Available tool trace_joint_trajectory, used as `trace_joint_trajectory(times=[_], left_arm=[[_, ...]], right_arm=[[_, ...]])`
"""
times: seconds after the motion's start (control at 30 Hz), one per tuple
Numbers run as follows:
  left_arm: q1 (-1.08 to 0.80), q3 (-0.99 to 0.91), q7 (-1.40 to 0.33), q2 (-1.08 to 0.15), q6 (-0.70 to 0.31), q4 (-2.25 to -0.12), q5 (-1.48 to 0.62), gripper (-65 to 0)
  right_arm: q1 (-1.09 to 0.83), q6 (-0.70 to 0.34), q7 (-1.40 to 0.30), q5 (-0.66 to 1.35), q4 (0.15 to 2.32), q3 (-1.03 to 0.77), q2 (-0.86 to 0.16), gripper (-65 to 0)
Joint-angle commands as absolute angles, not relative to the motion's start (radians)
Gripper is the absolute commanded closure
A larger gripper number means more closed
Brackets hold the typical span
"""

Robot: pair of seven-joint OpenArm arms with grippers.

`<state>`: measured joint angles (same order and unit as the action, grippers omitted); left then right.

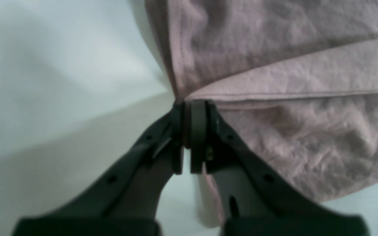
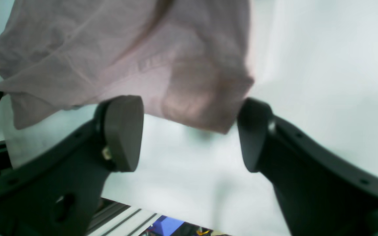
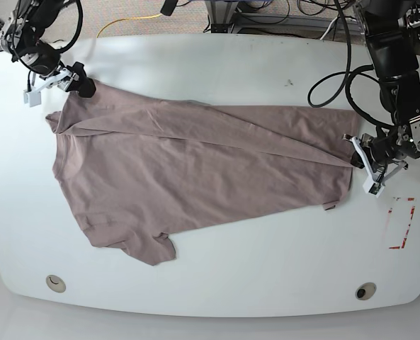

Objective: Fold the T-shirt properly

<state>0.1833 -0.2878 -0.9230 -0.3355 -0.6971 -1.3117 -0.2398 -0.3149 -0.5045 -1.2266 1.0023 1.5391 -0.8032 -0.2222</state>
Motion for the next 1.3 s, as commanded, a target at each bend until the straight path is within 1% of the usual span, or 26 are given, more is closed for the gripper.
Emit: trace_joint_trajectory(times=[0.0, 0.07, 0.1, 0.17, 0.27, 0.33, 0.4, 0.43, 0.57, 0.73, 0.97, 1.1, 1.27], left_arm=[[0.205, -0.292, -0.906, -0.351, -0.698, -1.331, -0.249, -1.7], [0.205, -0.292, -0.906, -0.351, -0.698, -1.331, -0.249, -1.7], [0.205, -0.292, -0.906, -0.351, -0.698, -1.331, -0.249, -1.7], [0.205, -0.292, -0.906, -0.351, -0.698, -1.331, -0.249, -1.7], [0.203, -0.292, -0.906, -0.352, -0.698, -1.331, -0.249, -1.7], [0.203, -0.292, -0.906, -0.354, -0.698, -1.331, -0.249, -1.7], [0.185, -0.292, -0.906, -0.354, -0.698, -1.331, -0.249, -1.7], [0.18, -0.292, -0.906, -0.354, -0.698, -1.331, -0.249, -1.7], [0.171, -0.292, -0.906, -0.354, -0.698, -1.331, -0.249, -1.7], [0.17, -0.292, -0.906, -0.355, -0.698, -1.333, -0.249, -1.7], [0.168, -0.292, -0.906, -0.358, -0.698, -1.333, -0.249, -1.7], [0.162, -0.292, -0.906, -0.358, -0.698, -1.333, -0.249, -1.7], [0.153, -0.292, -0.906, -0.371, -0.698, -1.333, -0.249, -1.7]], right_arm=[[-0.314, -0.515, -1.216, 1.024, 1.555, -0.769, -0.225, -42.8], [-0.314, -0.512, -1.214, 1.024, 1.555, -0.756, -0.22, -41.4], [-0.314, -0.512, -1.214, 1.024, 1.555, -0.754, -0.217, -38.4], [-0.311, -0.512, -1.213, 1.023, 1.554, -0.754, -0.203, -31.9], [-0.297, -0.512, -1.213, 1.023, 1.554, -0.754, -0.197, -18.4], [-0.297, -0.513, -1.213, 1.023, 1.558, -0.754, -0.196, -11.6], [-0.297, -0.513, -1.214, 1.024, 1.56, -0.754, -0.199, -3.2], [-0.298, -0.513, -1.214, 1.024, 1.561, -0.754, -0.199, -0.6], [-0.306, -0.515, -1.214, 1.029, 1.601, -0.757, -0.2, 0.0], [-0.337, -0.516, -1.221, 1.032, 1.71, -0.759, -0.2, 0.0], [-0.348, -0.619, -1.222, 1.032, 1.839, -0.788, -0.2, 0.0], [-0.305, -0.65, -1.222, 1.03, 1.837, -0.823, -0.202, 0.0], [-0.239, -0.648, -1.222, 1.026, 1.828, -0.822, -0.243, 0.0]])
